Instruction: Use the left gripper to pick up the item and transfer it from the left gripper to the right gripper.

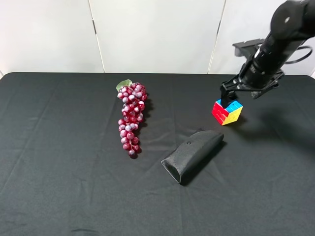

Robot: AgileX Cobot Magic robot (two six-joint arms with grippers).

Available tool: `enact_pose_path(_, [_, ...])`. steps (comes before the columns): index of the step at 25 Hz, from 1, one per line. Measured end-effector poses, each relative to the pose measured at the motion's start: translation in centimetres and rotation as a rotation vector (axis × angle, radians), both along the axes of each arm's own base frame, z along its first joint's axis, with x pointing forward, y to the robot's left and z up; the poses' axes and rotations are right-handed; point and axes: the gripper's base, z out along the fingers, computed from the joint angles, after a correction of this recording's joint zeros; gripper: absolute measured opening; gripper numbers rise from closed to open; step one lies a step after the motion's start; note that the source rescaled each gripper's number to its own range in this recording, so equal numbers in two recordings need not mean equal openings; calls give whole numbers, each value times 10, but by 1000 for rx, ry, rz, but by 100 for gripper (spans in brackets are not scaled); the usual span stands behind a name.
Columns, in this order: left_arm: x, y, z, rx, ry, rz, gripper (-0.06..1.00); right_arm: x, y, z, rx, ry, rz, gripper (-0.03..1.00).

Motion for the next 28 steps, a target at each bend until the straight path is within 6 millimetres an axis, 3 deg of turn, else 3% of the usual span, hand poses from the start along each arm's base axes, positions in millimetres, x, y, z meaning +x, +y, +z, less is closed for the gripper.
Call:
enact_pose_path(14, [0,0,0,0,0,0,100,-70,-11,79,21,148,-56,99])
enact_pose_path(19, [0,0,0,0,0,0,100,-98,-16,104,46,82,-66,99])
enact_pose_path(28, [0,0,0,0,2,0,100,-166,-30,119,76,-20,-75,99])
